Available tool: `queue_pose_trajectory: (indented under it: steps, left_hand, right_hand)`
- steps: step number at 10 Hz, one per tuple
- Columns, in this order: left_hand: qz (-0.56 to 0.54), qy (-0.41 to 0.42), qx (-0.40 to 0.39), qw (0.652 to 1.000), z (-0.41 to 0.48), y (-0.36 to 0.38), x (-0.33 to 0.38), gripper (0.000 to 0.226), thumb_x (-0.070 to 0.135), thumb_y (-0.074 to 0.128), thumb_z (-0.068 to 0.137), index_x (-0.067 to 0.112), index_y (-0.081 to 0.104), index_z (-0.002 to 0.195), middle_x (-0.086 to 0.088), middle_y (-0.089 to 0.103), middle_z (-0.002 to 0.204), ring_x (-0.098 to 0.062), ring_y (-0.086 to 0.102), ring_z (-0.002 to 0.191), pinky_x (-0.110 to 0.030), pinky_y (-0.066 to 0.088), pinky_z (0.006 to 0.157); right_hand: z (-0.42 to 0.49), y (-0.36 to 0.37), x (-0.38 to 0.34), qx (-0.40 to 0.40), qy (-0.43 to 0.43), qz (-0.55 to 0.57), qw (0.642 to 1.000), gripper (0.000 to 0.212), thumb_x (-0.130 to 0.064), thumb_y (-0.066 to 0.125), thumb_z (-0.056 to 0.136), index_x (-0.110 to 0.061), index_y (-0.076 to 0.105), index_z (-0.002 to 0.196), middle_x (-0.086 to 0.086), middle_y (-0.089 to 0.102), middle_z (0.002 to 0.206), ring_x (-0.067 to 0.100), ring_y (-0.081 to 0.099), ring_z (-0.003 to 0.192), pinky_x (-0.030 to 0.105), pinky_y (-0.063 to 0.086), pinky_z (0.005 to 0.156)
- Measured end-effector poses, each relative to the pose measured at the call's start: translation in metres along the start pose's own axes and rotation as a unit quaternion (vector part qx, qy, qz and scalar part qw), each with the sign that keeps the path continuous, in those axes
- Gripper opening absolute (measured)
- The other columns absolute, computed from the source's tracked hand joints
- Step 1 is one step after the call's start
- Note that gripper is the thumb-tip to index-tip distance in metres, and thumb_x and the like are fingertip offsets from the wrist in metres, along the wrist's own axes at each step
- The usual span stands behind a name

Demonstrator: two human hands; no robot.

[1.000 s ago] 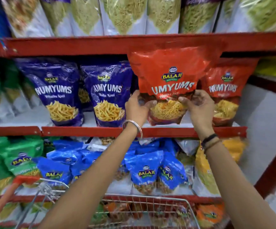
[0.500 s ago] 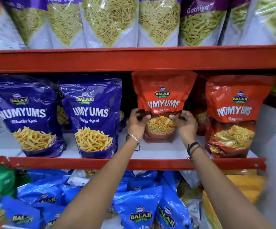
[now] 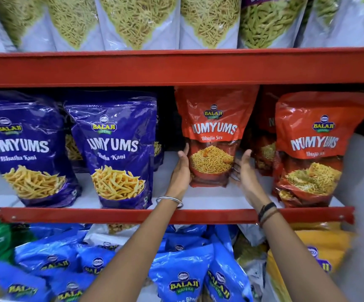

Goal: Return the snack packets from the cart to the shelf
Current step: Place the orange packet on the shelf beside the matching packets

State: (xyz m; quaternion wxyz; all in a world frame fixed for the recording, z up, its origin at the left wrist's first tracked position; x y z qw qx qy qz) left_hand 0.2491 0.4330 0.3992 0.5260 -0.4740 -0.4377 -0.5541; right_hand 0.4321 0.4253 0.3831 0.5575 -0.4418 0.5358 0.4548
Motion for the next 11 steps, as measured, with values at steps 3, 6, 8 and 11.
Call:
queue_pose_trajectory:
  steps: [3, 6, 8, 11]
  left_hand:
    - [-0.042, -0.020, -0.027, 0.999, -0.048, -0.001, 0.004, 0.061, 0.067, 0.007, 0.081, 0.048, 0.025, 0.136, 0.015, 0.049, 0.126, -0.023, 0.045, 0.130, -0.051, 0.033, 0.112]
    - [-0.007, 0.002, -0.015, 1.000, -0.098, -0.003, 0.024, 0.056, 0.056, 0.004, 0.089, 0.042, 0.025, 0.139, 0.015, 0.053, 0.111, -0.014, 0.054, 0.104, -0.048, 0.036, 0.108]
    - [0.020, -0.016, -0.021, 0.999, -0.110, 0.000, 0.029, 0.060, 0.068, 0.008, 0.082, 0.049, 0.023, 0.137, 0.022, 0.049, 0.097, -0.017, 0.045, 0.105, -0.044, 0.042, 0.101]
    - [0.088, 0.235, 0.107, 0.962, -0.177, -0.040, 0.122, 0.039, 0.040, 0.031, 0.095, 0.031, 0.041, 0.132, 0.008, 0.042, 0.145, -0.003, 0.037, 0.134, -0.026, 0.031, 0.113]
  right_hand:
    - [-0.048, -0.013, -0.007, 0.006, 0.004, 0.007, 1.000, 0.081, -0.066, 0.020, 0.086, -0.004, 0.052, 0.129, 0.017, 0.055, 0.134, 0.029, 0.054, 0.119, 0.046, 0.045, 0.105]
    - [-0.100, -0.023, -0.025, 0.003, -0.021, -0.027, 0.999, 0.067, -0.066, 0.018, 0.086, -0.016, 0.063, 0.089, 0.004, 0.064, 0.092, 0.016, 0.061, 0.089, 0.032, 0.049, 0.092]
    - [-0.108, -0.025, -0.027, 0.042, -0.026, -0.075, 0.996, 0.100, -0.076, 0.021, 0.079, 0.011, 0.064, 0.101, 0.017, 0.068, 0.106, 0.029, 0.064, 0.091, 0.039, 0.051, 0.094]
    - [-0.231, -0.036, 0.013, 0.126, -0.109, -0.163, 0.973, 0.073, -0.067, 0.030, 0.087, -0.002, 0.065, 0.092, 0.029, 0.067, 0.096, 0.038, 0.064, 0.091, 0.057, 0.049, 0.085]
Point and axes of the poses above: each hand's wrist, its own z-axis towards the middle knuckle, its own y-axis out of the palm, x = y × z, the point moved 10 cm from there along z, towards the middle knuckle
